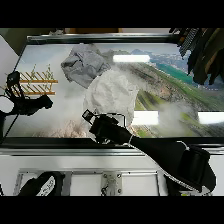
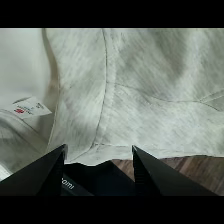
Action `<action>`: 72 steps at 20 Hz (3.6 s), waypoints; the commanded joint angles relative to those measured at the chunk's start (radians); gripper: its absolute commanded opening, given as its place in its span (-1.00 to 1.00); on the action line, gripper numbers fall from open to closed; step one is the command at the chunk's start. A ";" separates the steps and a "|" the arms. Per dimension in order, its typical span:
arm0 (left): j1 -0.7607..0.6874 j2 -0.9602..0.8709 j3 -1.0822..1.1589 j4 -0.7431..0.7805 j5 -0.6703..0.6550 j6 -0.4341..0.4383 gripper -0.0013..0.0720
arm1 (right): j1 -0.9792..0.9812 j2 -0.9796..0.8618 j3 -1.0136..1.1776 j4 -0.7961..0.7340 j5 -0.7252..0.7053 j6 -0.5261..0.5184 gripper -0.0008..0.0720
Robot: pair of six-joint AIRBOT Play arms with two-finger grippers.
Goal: Fold the clothes and pants, and hang the long-sleeved shirts on hangers.
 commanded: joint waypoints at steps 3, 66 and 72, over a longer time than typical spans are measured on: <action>0.010 0.054 -0.102 -0.001 0.023 0.002 0.71 | 0.010 -0.036 0.014 0.063 0.014 0.051 0.26; -0.688 -0.347 0.166 -0.055 -0.035 -0.010 -0.92 | -0.369 0.512 -0.414 0.379 -0.319 -0.075 0.82; -0.636 -0.303 0.166 -0.056 -0.063 -0.010 -0.92 | -0.297 0.447 -0.414 0.435 -0.376 -0.086 0.82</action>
